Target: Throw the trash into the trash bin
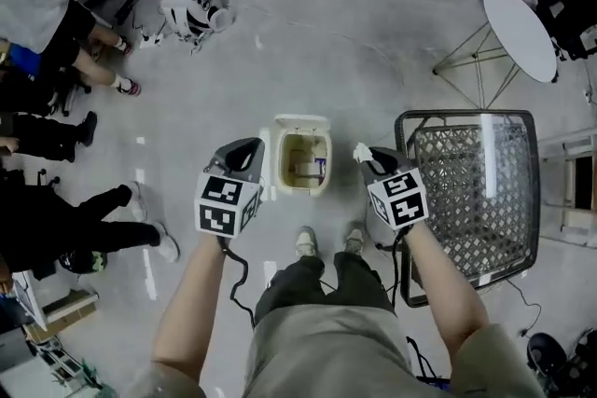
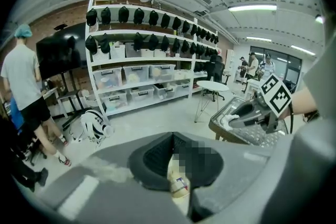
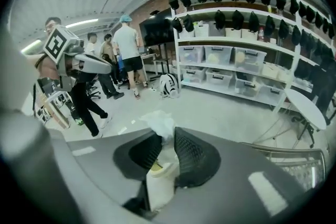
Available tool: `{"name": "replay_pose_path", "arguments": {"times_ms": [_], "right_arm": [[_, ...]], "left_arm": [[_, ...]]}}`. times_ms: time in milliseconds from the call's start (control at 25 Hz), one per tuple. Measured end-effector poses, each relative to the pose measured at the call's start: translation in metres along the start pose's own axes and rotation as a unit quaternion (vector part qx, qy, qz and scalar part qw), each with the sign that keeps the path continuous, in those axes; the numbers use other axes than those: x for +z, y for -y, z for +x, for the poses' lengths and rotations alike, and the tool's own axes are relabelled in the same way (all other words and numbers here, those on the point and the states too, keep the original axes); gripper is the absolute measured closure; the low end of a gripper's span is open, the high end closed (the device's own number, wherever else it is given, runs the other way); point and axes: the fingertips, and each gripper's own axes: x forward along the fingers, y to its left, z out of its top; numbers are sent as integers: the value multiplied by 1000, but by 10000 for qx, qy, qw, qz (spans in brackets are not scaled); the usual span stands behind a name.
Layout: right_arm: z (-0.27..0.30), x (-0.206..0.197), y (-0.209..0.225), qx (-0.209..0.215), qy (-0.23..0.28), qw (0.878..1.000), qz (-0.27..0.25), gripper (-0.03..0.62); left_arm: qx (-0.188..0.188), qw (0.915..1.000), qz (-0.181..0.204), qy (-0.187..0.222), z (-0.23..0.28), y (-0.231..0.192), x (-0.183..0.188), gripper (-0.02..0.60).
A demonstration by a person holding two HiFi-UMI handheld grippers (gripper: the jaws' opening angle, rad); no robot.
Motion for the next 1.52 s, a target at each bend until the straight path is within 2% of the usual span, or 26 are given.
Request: {"name": "replay_pose_path", "arguments": {"times_ms": [200, 400, 600, 720, 960, 1120, 1240, 1360, 1520], "right_arm": [[70, 3, -37, 405, -260, 9986, -197, 516], [136, -21, -57, 634, -618, 9957, -262, 517], [195, -75, -65, 733, -1089, 9911, -222, 517], [222, -112, -64, 742, -1333, 9882, -157, 517], [258, -158, -49, 569, -1427, 9871, 457, 516], [276, -167, -45, 507, -1297, 9888, 528, 494], [286, -170, -38, 511, -1265, 9885, 646, 416], [288, -174, -35, 543, -1328, 9854, 918, 368], [278, -167, -31, 505, -1262, 9873, 816, 368]], "left_arm": [[19, 9994, -158, -320, 13, -24, -55, 578], [56, 9979, -194, -615, 40, -46, -115, 578], [-144, 9980, -267, -559, 76, -49, -162, 578], [-205, 9970, -324, -678, 98, -45, -189, 578], [-333, 9918, -540, -1108, 130, -34, -247, 578], [-389, 9900, -580, -1226, 140, -27, -266, 578], [-350, 9896, -640, -1238, 145, -25, -269, 578], [-336, 9897, -663, -1220, 142, -24, -268, 578], [-252, 9909, -659, -1151, 132, -26, -262, 578]]}}
